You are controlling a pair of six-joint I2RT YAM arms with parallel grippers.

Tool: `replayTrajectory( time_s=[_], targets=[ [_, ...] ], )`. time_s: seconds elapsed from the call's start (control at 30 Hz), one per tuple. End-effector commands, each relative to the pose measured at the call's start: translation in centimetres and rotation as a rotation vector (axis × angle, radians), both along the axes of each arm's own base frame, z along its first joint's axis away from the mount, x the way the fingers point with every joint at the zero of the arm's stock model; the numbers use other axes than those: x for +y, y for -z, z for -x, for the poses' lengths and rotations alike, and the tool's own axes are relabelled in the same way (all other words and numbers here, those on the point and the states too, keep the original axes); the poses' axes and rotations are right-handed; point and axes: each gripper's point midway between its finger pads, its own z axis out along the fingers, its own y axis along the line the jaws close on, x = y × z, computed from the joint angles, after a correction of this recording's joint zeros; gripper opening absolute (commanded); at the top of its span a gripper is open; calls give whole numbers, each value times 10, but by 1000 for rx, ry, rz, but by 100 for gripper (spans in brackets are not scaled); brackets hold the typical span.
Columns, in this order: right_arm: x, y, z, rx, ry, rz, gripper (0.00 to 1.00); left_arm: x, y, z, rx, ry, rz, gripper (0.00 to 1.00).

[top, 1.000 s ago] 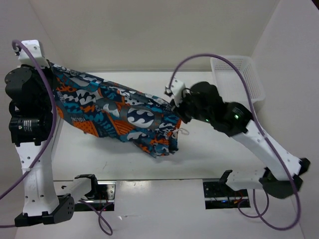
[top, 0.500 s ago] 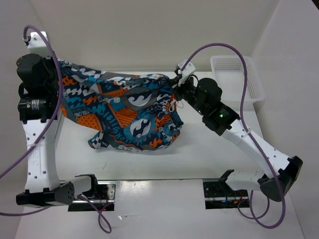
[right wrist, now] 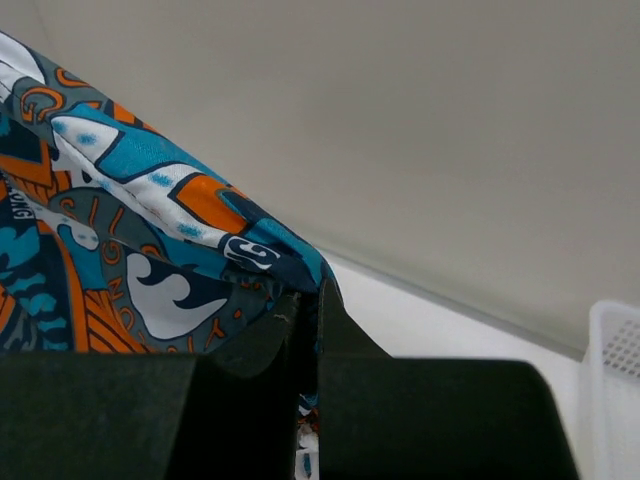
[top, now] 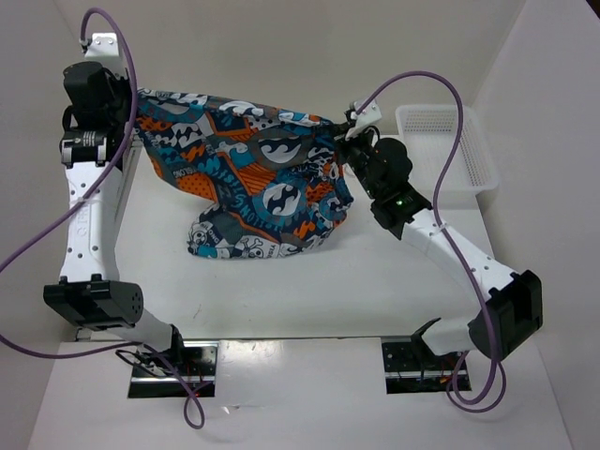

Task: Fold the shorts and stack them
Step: Flatten the shorts out

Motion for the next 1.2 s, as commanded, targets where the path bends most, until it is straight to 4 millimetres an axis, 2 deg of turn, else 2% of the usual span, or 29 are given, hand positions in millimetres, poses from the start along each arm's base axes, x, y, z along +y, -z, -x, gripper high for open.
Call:
replayTrajectory(
  time_s=[0.0, 0.03, 0.07, 0.1, 0.17, 0.2, 0.23, 0.27, 0.3, 0.33, 0.37, 0.4, 0.43, 0.47, 0.5, 0.53, 0.57, 0.6, 0.67, 0.73, 0.8, 0.83, 0.9, 0.93, 0.97, 1.0, 1.1, 1.13, 1.17],
  targets=[
    [-27, -36, -12, -188, 114, -51, 0, 3, -47, 2, -133, -3, -21, 0],
    [-36, -26, -19, -187, 141, -29, 0, 0, -43, 0, -124, 15, -17, 0],
    [-40, -31, -20, -210, 144, -19, 0, 1, -39, -3, -115, 15, -16, 0],
    [-41, -21, -28, -211, 151, 10, 0, -2, -34, -5, -103, 32, -12, 0],
    [-56, -20, -38, -228, 181, 30, 0, -4, -24, -13, -82, 50, -6, 0],
    [-58, -13, -45, -227, 184, 52, 0, -5, -19, -17, -72, 61, -3, 0],
    [-61, -16, -49, -239, 190, 60, 0, -4, -9, -25, -49, 61, 1, 0],
    [-63, -10, -54, -233, 191, 77, 0, -6, -17, -28, -67, 74, 0, 0],
    [-68, -14, -61, -251, 210, 87, 0, -6, -21, -32, -78, 74, -2, 0],
    [-66, -19, -62, -272, 206, 93, 0, -5, -18, -40, -65, 74, 0, 0],
    [-64, -26, -61, -291, 196, 103, 0, -6, -29, -42, -86, 84, -2, 0],
    [-58, -46, -56, -332, 156, 96, 0, -7, -73, -35, -184, 84, -20, 0],
    [-48, -52, -53, -341, 129, 104, 0, -7, -86, -32, -211, 84, -25, 0],
    [-36, -70, -42, -378, 93, 97, 0, -6, -98, -31, -240, 74, -31, 0],
    [-26, -80, -33, -412, 52, 126, 0, -5, -119, -20, -283, 61, -39, 0],
    [-16, -80, -29, -415, 20, 152, 0, -4, -125, -13, -293, 51, -41, 0],
    [-11, -93, -20, -449, 5, 151, 0, -2, -125, -13, -293, 37, -41, 0],
    [0, -100, -13, -477, -13, 156, 0, -3, -139, 1, -321, 37, -46, 0],
    [-4, -130, -4, -559, 16, 119, 0, -6, -161, 17, -370, 37, -53, 0],
    [-8, -146, 1, -607, 36, 127, 0, -9, -186, 39, -430, 37, -63, 0],
    [-17, -175, 23, -668, 33, 113, 0, -16, -215, 70, -498, 52, -74, 0],
    [-18, -181, 31, -678, 17, 117, 0, -17, -217, 78, -502, 52, -75, 0],
    [-12, -171, 43, -633, -58, 134, 0, -21, -234, 108, -547, 52, -82, 0],
    [-8, -172, 65, -645, -141, 126, 0, -20, -240, 119, -565, 38, -84, 0],
    [-3, -166, 74, -628, -192, 136, 0, -20, -249, 136, -594, 27, -87, 0],
    [0, -163, 83, -622, -239, 138, 0, -19, -252, 142, -605, 17, -87, 0],
    [14, -165, 123, -606, -434, 103, 0, -18, -275, 170, -685, -16, -94, 0],
    [19, -165, 141, -591, -521, 68, 0, -20, -289, 187, -735, -16, -100, 0],
    [20, -168, 150, -590, -559, 46, 0, -21, -298, 198, -771, -16, -105, 0]
  ],
)
